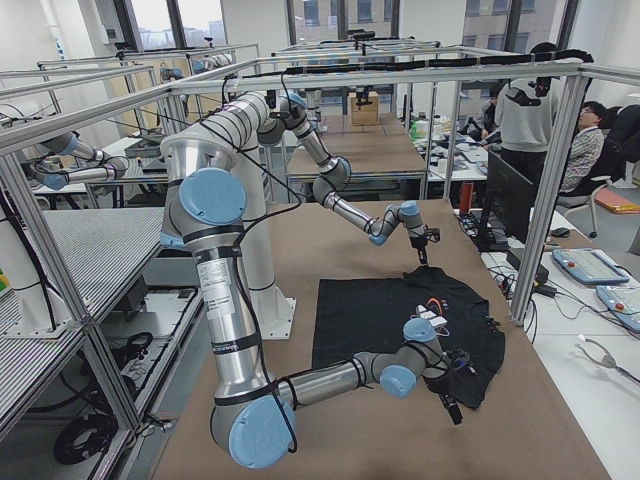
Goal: Fold clothes
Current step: 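Move left gripper to shirt shoulder while right gripper approaches the sleeve, then move the right gripper to the opposite shoulder near the collar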
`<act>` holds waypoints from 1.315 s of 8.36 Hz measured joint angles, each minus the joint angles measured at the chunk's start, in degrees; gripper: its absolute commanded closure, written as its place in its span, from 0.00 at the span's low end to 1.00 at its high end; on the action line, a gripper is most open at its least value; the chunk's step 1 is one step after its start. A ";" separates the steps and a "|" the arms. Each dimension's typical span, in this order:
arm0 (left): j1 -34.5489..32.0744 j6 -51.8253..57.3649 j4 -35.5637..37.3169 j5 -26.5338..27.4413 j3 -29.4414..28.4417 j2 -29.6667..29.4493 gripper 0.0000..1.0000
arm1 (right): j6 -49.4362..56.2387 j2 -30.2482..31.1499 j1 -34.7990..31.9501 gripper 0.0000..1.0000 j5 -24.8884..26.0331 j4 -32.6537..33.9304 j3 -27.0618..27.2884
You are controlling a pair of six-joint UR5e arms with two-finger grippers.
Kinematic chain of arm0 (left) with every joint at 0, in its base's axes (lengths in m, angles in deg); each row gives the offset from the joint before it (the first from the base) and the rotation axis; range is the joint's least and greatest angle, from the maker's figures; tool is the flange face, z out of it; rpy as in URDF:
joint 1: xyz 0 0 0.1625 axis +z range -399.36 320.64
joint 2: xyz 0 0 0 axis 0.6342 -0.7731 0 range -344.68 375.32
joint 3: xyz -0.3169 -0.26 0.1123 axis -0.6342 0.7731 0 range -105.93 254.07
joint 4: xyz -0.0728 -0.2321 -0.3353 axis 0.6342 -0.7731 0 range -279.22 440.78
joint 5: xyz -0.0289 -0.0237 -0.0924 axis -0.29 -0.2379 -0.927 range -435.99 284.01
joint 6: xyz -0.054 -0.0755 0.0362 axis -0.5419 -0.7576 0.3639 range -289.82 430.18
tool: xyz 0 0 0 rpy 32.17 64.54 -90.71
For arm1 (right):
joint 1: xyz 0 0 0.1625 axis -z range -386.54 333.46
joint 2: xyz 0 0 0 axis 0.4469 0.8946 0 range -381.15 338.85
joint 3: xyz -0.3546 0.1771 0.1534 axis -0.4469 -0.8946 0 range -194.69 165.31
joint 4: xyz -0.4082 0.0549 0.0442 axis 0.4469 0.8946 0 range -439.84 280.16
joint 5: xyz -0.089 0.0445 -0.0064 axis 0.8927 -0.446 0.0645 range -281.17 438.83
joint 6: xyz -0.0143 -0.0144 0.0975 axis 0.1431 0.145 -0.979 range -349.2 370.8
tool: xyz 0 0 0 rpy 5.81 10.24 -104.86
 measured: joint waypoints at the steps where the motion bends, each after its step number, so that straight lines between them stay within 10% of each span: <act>1: 1.18 -3.03 0.09 0.83 0.27 -1.04 1.00 | 0.00 0.00 0.09 0.06 0.00 -0.03 0.00; 8: 9.27 -13.07 0.80 10.00 -1.50 -7.44 1.00 | 0.00 0.00 0.26 0.06 0.00 -0.08 -0.14; 9: 9.73 -13.06 0.78 10.60 -1.65 -7.35 0.08 | 0.00 0.00 0.26 0.06 0.00 -0.08 -0.13; 11: 9.92 -12.81 0.66 10.90 -1.62 -7.28 0.00 | 0.00 0.00 0.31 0.06 0.00 -0.05 -0.14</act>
